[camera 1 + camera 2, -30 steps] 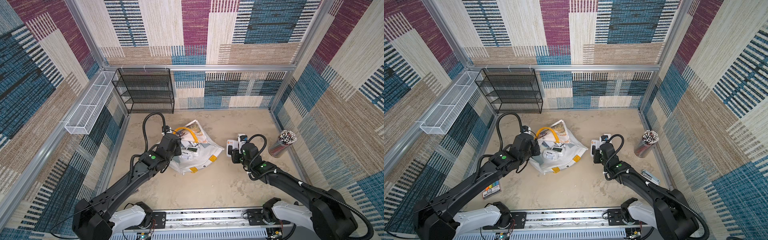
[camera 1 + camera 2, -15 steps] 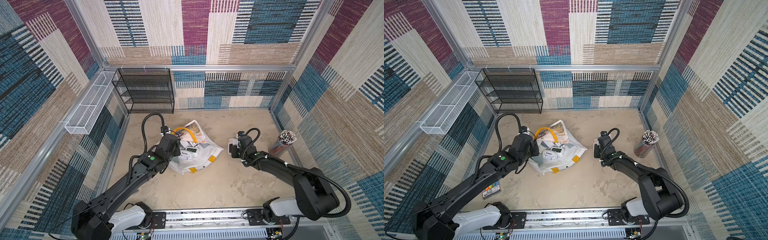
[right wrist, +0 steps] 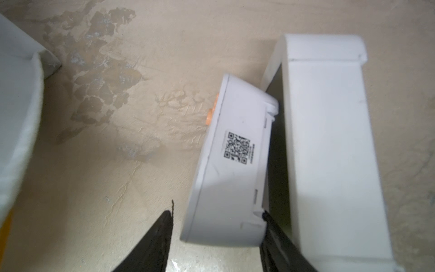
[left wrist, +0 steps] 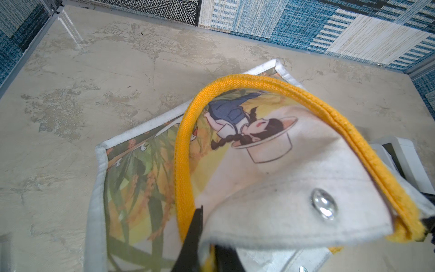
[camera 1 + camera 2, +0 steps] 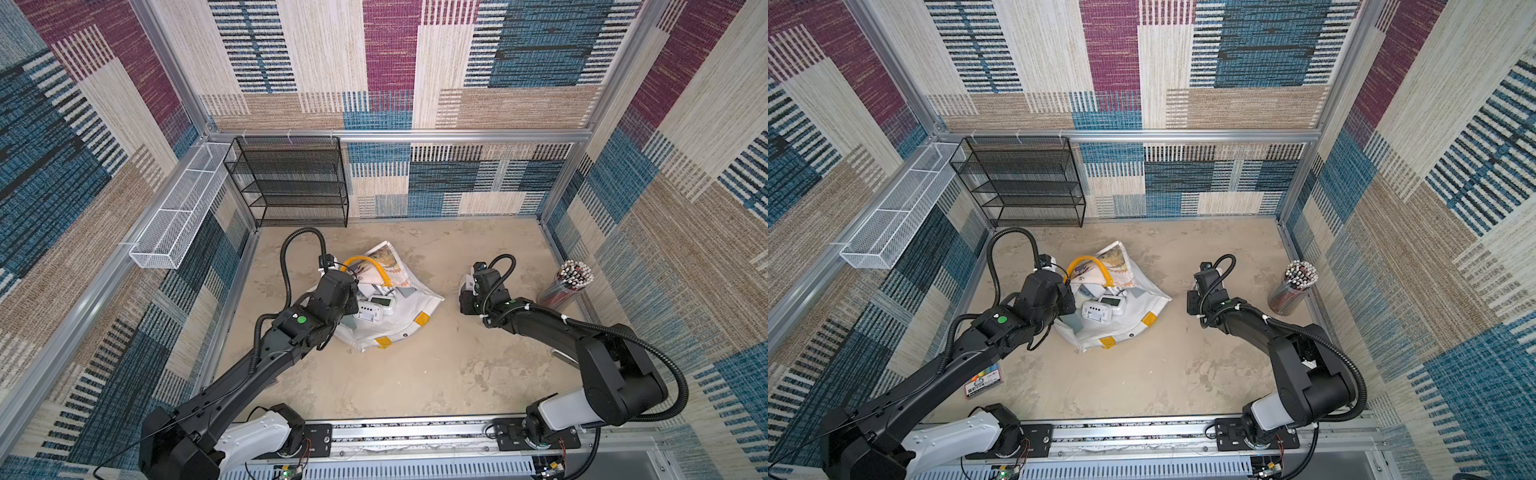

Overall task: Take the alarm clock out of the canvas bag
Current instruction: Place the alarm at the center of the board.

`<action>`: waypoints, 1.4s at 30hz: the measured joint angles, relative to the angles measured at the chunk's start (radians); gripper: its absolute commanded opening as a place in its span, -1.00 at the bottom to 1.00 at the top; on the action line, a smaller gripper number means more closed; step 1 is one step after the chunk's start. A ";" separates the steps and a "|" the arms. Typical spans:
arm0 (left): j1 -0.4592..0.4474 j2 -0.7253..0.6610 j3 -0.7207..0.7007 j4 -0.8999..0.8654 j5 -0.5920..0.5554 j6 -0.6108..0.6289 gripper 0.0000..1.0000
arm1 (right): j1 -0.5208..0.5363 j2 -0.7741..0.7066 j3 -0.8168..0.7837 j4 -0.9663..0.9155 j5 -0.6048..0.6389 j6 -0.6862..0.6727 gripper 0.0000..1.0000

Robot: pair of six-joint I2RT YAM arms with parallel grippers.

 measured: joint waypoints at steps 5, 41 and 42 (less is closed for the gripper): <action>0.000 -0.003 -0.006 0.000 0.000 0.000 -1.00 | 0.000 -0.008 0.001 0.000 -0.001 0.000 0.24; 0.000 -0.018 -0.024 0.002 -0.003 -0.001 -1.00 | 0.000 -0.334 -0.158 0.097 -0.097 0.032 0.52; 0.000 -0.018 -0.024 0.002 -0.003 -0.001 -1.00 | 0.000 -0.349 -0.169 0.105 -0.107 0.035 0.52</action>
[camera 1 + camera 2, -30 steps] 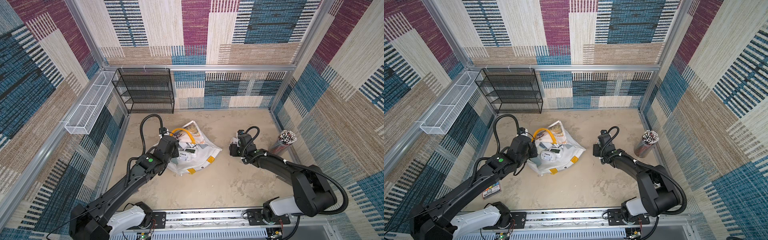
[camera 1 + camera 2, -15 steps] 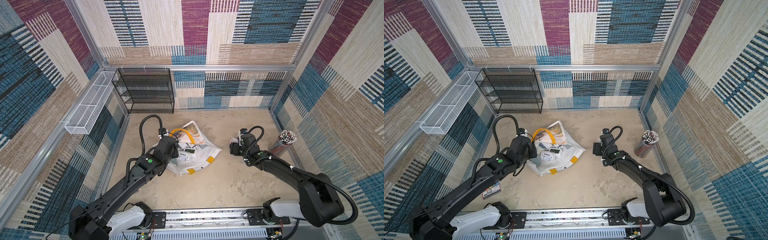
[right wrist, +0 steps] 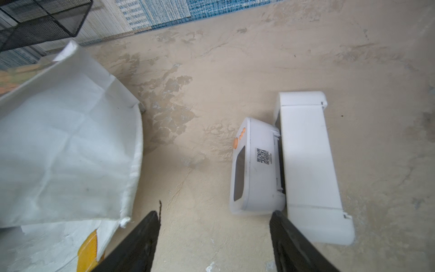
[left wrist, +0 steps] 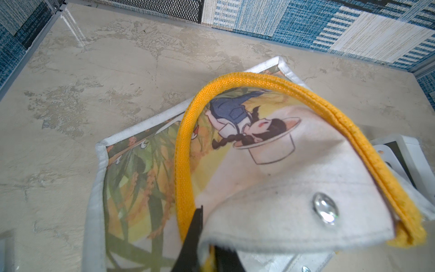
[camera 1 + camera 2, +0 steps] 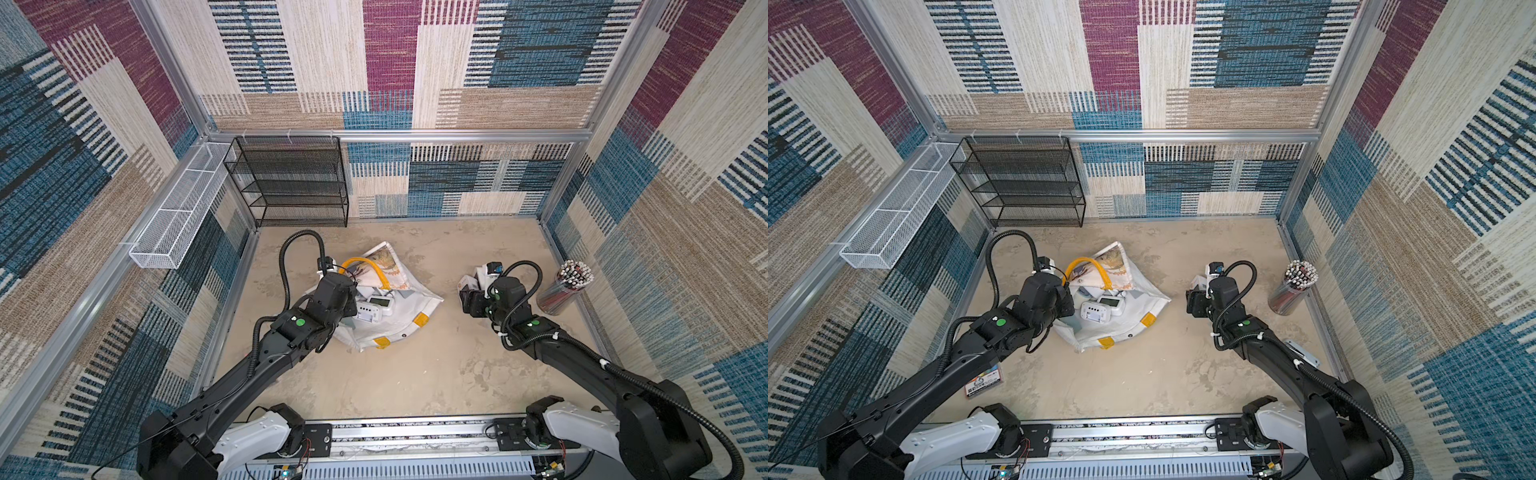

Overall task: Take the alarm clock out of the canvas bag
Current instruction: Place the alarm at the center of the board.

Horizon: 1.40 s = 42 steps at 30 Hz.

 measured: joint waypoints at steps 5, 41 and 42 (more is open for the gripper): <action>0.000 0.001 0.000 0.000 0.000 -0.001 -1.00 | 0.000 -0.070 -0.047 0.041 -0.061 0.000 0.53; 0.000 0.022 0.011 0.003 0.008 -0.013 -1.00 | 0.187 -0.273 -0.250 0.293 -0.171 0.059 0.51; 0.000 0.022 0.011 0.003 0.009 -0.016 -1.00 | 0.195 -0.270 -0.252 0.301 -0.171 0.060 0.51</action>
